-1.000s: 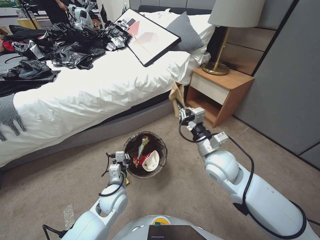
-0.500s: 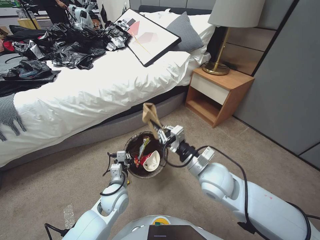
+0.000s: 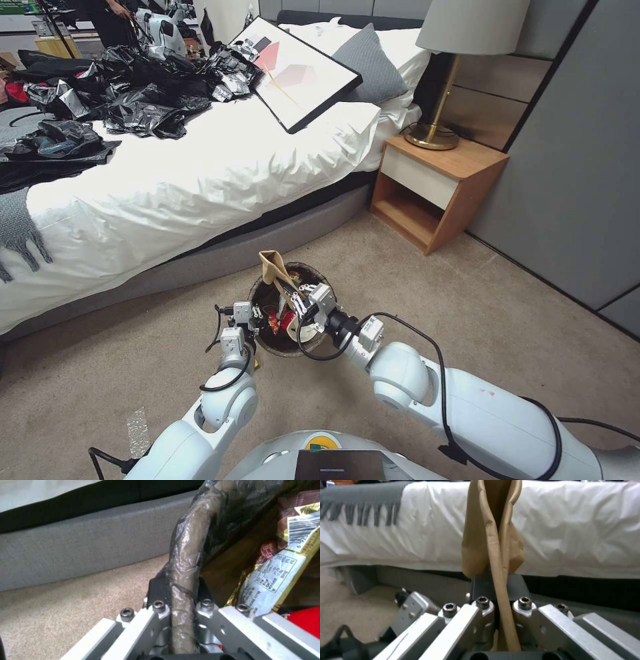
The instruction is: Pick up the trash bin, then pick up the garbage from the floor and place it into the trash bin.
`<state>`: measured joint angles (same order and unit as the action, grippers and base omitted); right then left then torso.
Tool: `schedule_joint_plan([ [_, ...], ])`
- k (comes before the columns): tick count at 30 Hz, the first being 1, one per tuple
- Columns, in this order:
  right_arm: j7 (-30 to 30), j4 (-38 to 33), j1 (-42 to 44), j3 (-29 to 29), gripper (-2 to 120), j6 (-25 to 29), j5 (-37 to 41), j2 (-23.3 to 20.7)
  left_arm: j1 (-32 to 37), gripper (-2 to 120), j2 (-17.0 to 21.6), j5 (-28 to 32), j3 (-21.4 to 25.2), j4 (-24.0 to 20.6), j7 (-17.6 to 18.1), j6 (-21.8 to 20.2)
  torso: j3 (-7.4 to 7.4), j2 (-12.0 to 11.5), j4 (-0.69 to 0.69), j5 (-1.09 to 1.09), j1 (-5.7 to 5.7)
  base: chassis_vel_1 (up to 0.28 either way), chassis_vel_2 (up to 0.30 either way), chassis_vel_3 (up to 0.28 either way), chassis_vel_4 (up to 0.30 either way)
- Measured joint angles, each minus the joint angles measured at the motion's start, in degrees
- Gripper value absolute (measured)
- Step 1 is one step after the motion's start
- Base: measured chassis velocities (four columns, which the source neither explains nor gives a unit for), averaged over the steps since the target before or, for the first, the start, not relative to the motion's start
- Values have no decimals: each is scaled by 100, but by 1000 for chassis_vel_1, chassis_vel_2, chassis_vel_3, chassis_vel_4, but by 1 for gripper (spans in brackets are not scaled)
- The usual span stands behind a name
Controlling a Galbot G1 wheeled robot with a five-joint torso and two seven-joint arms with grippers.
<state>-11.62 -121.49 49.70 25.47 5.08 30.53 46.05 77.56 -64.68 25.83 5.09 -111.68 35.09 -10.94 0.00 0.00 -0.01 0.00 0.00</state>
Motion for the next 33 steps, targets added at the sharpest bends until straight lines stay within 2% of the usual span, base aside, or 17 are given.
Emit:
schedule_joint_plan([
  [5, -16, 465, -298, 301, 0, 26, -81, 220, 56, 2, -12, -10, 31, -49, -3, 8, 0, 0, 1, -1, 0, 0, 0, 0, 0],
  [12, -56, 695, -372, 462, 0, 36, -165, 283, 53, 2, -53, -19, 34, -48, -2, 15, 0, 0, 1, 0, 0, 0, 0, 0, 0],
  [14, -84, 737, -376, 488, 13, 36, -191, 291, 51, 2, -61, -19, 34, -48, -1, 16, 0, 0, 1, 0, 0, 0, 0, 0, 0],
  [17, -101, 757, -377, 503, 15, 31, -203, 292, 49, 2, -63, -19, 34, -48, 0, 17, 0, 0, 1, 0, 0, 0, 0, 0, 0],
  [18, -116, 773, -378, 517, 23, 25, -214, 292, 47, 2, -65, -20, 35, -48, 1, 17, 0, 0, 1, 0, 0, 0, 0, 0, 0],
  [19, -116, 773, -378, 517, 23, 25, -214, 292, 47, 2, -65, -20, 35, -48, 1, 17, 0, 0, 1, 0, 0, 0, 0, 0, 0],
  [21, -146, 803, -381, 543, 38, -2, -239, 279, 41, 2, -66, -19, 42, -48, 3, 18, 0, 0, 0, 0, 0, 0, 0, 0, 0],
  [22, -146, 803, -381, 543, 38, -2, -239, 279, 41, 2, -66, -19, 42, -48, 3, 18, 0, 0, 0, 0, 0, 0, 0, 0, 0],
  [25, -191, 858, -381, 560, 52, -59, -306, 238, 34, 2, -58, -13, 55, -48, 5, 22, 0, 0, 0, 0, 0, 0, 0, 0, 0],
  [27, -197, 859, -379, 560, 55, -64, -310, 234, 32, 2, -58, -12, 57, -48, 7, 23, 0, 0, 0, 0, 0, 0, 0, 0, 0],
  [28, -212, 859, -368, 559, 65, -98, -313, 220, 25, 2, -57, -10, 60, -48, 7, 25, 0, 0, 0, 0, 0, 0, 0, 0, 0],
  [29, -212, 859, -368, 559, 65, -98, -313, 220, 25, 2, -57, -10, 60, -48, 7, 25, 0, 0, 0, 0, 0, 0, 0, 0, 0],
  [31, -222, 841, -351, 552, 76, -133, -314, 200, 13, 2, -58, -3, 62, -40, 9, 27, 0, 0, 0, 0, 0, 0, 0, 0, 0],
  [33, -227, 825, -345, 543, 80, -141, -314, 192, 5, 2, -60, 1, 62, -37, 10, 27, 0, 0, 0, 0, 0, 0, 0, 0, 0],
])
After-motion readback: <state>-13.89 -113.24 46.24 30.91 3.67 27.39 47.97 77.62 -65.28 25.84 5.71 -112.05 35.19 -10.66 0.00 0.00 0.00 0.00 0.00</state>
